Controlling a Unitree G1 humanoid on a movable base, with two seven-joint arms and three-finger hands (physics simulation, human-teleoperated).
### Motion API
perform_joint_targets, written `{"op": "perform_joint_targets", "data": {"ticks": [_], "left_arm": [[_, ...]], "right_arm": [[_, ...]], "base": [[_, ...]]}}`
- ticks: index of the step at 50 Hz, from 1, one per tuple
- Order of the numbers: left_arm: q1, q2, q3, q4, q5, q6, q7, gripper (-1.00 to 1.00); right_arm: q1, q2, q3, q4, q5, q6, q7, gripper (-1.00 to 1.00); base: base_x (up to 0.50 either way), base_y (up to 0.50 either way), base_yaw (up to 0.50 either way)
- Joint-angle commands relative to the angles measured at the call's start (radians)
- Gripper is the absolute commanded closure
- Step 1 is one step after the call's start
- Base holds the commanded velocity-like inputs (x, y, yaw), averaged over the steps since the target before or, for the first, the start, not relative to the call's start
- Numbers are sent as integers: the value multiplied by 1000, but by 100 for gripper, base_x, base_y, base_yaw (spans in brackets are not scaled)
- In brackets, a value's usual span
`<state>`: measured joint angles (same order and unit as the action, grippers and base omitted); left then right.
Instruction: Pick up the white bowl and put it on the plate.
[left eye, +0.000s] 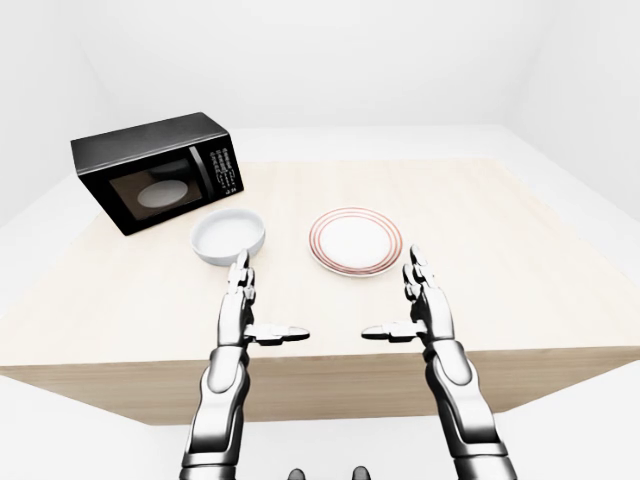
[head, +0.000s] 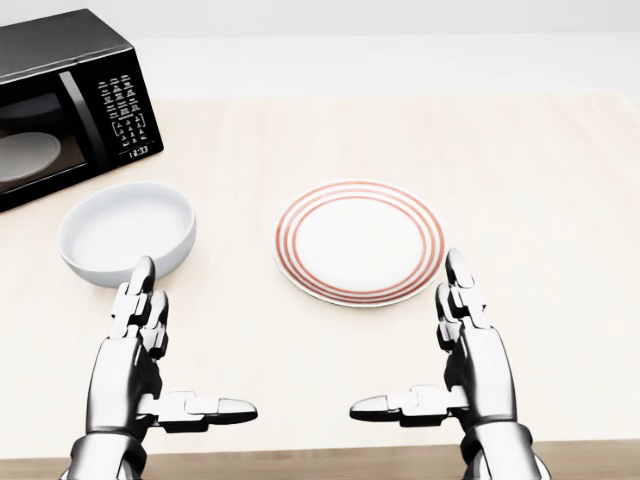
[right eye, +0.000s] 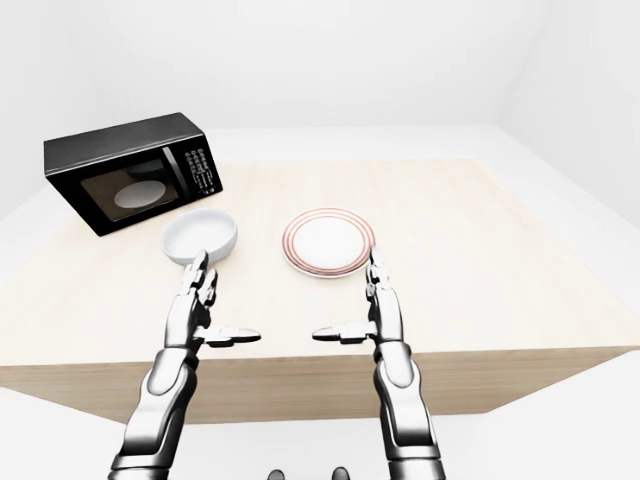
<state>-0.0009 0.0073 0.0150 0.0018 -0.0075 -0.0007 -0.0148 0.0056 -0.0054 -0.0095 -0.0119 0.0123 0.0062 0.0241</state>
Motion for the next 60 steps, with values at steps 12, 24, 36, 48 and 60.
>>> {"op": "perform_joint_targets", "data": {"ticks": [12,24,36,48,60], "left_arm": [[-1,12,23,3,-11,-1,-23,-100],[-1,12,23,3,-11,-1,-23,-100],[-1,12,23,3,-11,-1,-23,-100],[-1,12,23,3,-11,-1,-23,-100],[-1,12,23,3,-11,-1,-23,-100]], "right_arm": [[24,-5,-2,-33,5,10,42,-100],[33,-1,19,-36,-32,15,38,-100],[34,0,17,-42,-28,21,41,-100],[33,1,21,-43,-27,23,41,-100],[30,2,22,-26,-27,9,42,-100]], "base": [[0,0,0],[0,12,0],[0,44,0],[0,40,0],[0,37,0]]}}
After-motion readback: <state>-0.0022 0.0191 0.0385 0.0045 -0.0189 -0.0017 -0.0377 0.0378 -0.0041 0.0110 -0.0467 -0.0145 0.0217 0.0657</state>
